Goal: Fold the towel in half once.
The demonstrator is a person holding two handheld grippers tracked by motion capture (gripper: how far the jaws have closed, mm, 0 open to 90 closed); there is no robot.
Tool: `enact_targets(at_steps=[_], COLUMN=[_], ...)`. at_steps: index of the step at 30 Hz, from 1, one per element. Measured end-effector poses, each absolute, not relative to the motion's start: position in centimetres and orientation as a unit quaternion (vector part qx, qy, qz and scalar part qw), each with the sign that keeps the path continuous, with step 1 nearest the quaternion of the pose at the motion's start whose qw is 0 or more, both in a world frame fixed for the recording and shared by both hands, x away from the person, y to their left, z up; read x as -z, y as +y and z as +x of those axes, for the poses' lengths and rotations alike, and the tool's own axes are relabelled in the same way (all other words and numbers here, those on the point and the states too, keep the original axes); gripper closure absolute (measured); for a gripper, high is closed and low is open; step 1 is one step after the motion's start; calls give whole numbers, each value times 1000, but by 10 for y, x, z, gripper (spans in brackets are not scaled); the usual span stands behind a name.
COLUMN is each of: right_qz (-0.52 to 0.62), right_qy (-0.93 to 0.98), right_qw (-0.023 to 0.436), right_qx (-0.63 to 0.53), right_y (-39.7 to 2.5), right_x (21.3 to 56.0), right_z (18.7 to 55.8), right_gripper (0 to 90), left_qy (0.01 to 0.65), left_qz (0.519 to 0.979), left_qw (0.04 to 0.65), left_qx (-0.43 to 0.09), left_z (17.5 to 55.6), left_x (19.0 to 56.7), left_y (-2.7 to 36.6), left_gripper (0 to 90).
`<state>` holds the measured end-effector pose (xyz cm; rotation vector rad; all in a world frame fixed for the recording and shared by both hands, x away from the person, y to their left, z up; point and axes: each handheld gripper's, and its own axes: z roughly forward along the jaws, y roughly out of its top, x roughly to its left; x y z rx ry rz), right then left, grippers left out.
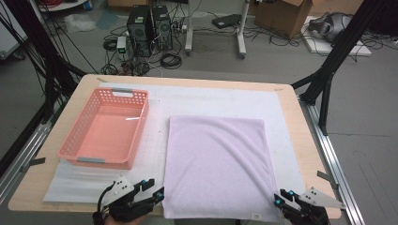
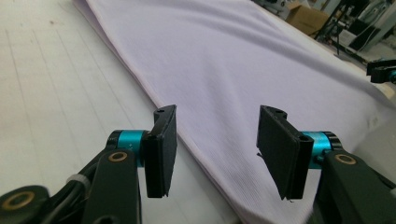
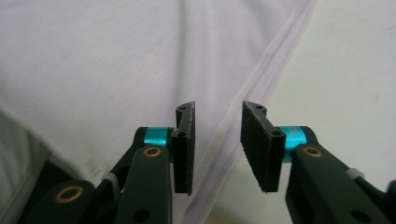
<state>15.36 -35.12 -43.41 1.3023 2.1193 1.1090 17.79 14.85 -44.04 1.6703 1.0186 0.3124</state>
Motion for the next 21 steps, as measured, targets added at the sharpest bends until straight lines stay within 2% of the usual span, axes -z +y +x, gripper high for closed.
enact_targets(at_steps=[6, 8, 13, 17, 21], right_qz=[491, 498, 506, 505, 505], right_qy=[743, 738, 734, 735, 739], right_qw=[208, 210, 195, 184, 178], right_qx=[-403, -404, -409, -414, -410], right_y=[-364, -366, -365, -359, -355], right_x=[434, 434, 439, 439, 442], right_z=[189, 203, 231, 251, 269], right_gripper=[825, 827, 801, 716, 735], left_qy=[418, 416, 413, 415, 412], left_qz=[710, 709, 709, 711, 713], left_qw=[547, 549, 551, 548, 548], left_qx=[-149, -151, -150, -150, -145], left_z=[202, 209, 219, 229, 240], left_x=[440, 440, 438, 438, 437], left_y=[145, 144, 141, 138, 132], left_gripper=[471, 466, 457, 452, 448])
